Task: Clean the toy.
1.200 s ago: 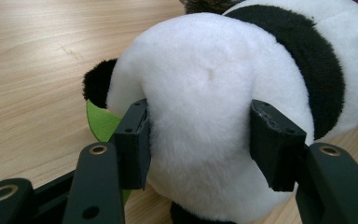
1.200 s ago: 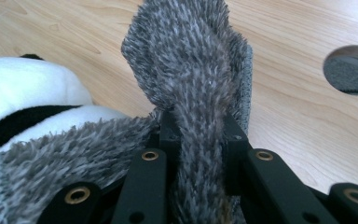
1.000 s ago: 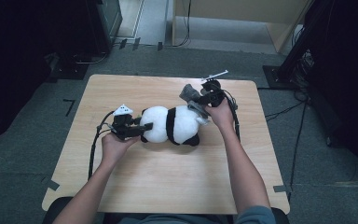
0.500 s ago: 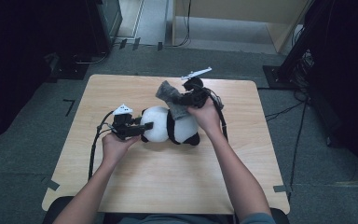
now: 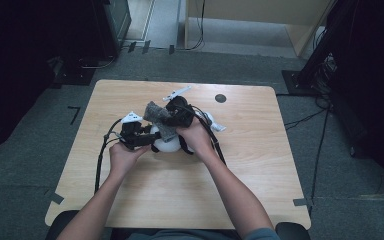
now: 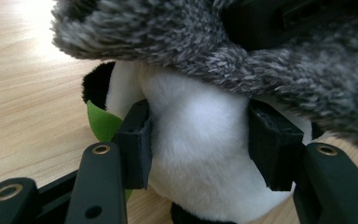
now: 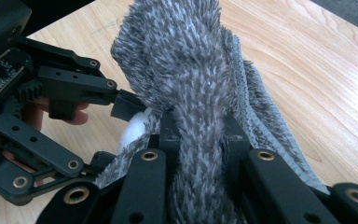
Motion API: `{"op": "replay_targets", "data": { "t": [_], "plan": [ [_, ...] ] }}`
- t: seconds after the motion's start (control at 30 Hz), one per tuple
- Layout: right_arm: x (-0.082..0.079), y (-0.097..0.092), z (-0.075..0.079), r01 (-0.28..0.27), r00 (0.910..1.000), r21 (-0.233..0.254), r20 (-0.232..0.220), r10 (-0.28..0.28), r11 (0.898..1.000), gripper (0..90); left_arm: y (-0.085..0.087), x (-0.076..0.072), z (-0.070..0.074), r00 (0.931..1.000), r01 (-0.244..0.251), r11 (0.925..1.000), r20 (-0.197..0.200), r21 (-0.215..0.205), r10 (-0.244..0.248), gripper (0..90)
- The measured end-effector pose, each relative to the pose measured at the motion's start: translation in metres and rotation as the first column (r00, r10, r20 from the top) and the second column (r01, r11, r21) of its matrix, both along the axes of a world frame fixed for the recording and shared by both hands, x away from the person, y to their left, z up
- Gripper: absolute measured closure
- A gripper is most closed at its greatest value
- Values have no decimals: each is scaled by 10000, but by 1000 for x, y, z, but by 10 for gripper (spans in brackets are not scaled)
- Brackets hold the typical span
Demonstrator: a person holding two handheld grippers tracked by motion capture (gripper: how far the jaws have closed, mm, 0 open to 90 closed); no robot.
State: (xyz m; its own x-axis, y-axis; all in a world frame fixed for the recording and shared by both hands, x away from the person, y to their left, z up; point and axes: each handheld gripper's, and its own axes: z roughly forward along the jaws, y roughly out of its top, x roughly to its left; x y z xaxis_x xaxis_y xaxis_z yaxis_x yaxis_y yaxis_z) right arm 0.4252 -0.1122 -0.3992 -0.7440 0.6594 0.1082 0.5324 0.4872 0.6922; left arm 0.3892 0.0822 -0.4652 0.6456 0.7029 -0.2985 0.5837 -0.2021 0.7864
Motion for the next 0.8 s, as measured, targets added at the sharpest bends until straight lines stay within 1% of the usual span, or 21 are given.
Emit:
{"op": "replay_targets", "data": {
  "t": [0.13,0.23,0.3,0.4,0.57,0.7,0.8],
  "plan": [
    [-1,-4,-3,13,10000,19,82,-14,10000,765,-1,0,0,10000,1,10000,62,36,-2,461],
    [-3,-9,-4,22,10000,118,93,-23,9999,760,-2,-1,0,9998,26,9998,177,189,-29,460],
    [-4,-13,-5,42,9999,156,123,-44,9999,758,-2,-1,0,9998,25,9998,189,199,-28,460],
    [-6,-19,-5,123,9998,71,170,-124,9999,756,-2,0,-1,9998,34,9998,186,189,-38,458],
    [-8,-33,-4,355,9992,-31,199,-354,9994,756,-2,0,-1,9998,38,9998,209,220,-43,456],
    [-10,-47,-3,549,9980,-31,313,-548,9985,757,-3,-1,-1,9996,40,9995,292,319,-49,448],
    [-13,-56,-2,593,9972,-15,450,-592,9982,757,-4,0,-1,9996,36,9995,291,323,-45,444]
  ]
}}
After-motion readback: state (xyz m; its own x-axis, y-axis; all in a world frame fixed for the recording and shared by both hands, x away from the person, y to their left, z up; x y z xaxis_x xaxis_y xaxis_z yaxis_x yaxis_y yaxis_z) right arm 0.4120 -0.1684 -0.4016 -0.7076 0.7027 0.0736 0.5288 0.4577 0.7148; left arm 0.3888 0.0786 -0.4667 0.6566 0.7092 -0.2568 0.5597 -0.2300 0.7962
